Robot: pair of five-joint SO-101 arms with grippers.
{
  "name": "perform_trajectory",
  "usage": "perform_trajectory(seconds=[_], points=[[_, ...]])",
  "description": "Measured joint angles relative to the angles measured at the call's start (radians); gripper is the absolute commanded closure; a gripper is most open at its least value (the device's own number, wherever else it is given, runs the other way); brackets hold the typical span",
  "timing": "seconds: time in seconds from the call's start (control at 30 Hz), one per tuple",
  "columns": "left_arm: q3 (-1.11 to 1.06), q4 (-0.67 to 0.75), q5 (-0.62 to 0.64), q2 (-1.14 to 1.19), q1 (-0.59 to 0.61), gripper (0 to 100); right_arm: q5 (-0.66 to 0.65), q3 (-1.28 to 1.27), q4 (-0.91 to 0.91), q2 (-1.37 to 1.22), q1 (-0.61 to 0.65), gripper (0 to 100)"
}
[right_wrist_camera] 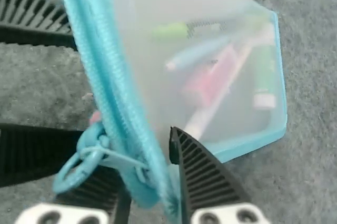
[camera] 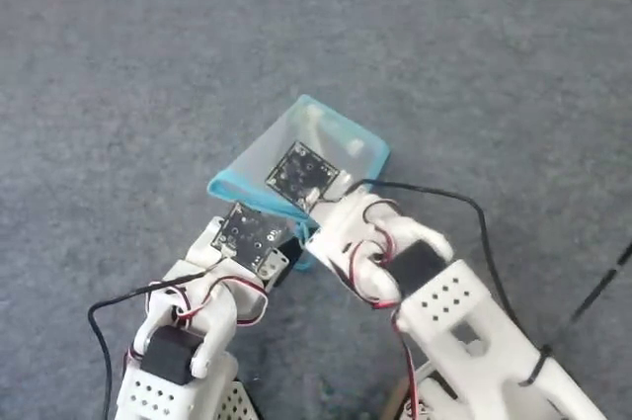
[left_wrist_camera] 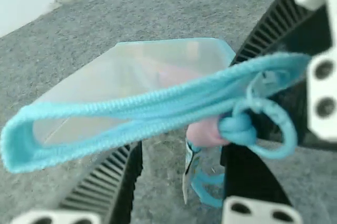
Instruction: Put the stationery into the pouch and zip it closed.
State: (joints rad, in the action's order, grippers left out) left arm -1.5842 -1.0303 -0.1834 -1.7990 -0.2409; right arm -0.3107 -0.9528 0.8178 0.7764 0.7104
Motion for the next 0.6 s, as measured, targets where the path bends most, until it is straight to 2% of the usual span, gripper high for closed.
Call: perform_trajectory(seconds=[0.3, 0.5, 0.6], points=[[-0.002, 0.000, 0.011, 0.000, 0.000, 77, 0.000, -0.009, -0.002, -0.003, 0.006, 99.3], [-0.002, 0.011, 0.069, 0.000, 0.009, 74, 0.000, -0.008, -0.006, -0.014, 0.008, 99.3], [-0.002, 0.014, 0.075, 0.000, 0.009, 77, 0.000, -0.008, -0.006, -0.012, 0.014, 99.3]])
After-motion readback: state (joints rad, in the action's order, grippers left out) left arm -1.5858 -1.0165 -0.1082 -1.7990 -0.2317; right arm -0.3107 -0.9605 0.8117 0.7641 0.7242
